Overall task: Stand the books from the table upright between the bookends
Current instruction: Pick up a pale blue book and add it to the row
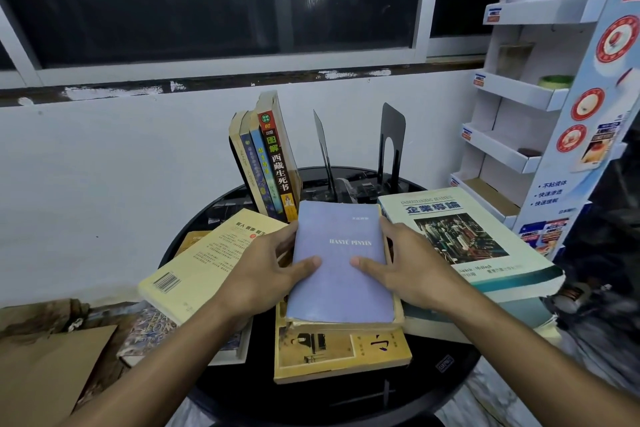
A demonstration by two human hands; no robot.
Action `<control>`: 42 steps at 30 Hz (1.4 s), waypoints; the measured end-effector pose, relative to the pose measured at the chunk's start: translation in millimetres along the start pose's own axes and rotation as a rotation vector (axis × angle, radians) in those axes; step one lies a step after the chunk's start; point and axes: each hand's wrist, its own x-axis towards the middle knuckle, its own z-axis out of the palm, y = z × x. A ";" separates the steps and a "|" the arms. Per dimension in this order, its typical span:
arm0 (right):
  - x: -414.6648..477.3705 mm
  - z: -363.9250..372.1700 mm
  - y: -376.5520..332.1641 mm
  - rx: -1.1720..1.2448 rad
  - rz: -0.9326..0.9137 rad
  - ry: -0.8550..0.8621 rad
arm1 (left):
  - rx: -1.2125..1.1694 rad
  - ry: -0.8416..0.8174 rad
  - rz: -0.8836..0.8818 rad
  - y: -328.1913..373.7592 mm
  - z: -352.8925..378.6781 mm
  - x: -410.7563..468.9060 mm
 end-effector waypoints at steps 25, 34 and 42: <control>31.2 -4.6 -4.2 0.311 -0.448 0.323 | -0.341 0.483 0.329 5.1 11.0 1.8; 37.8 -8.5 -2.2 0.057 -0.410 0.426 | -0.199 0.305 0.302 6.7 -9.0 6.0; 28.1 -6.3 -26.0 -0.040 -0.505 0.455 | -0.150 0.230 0.310 9.5 -14.7 -1.1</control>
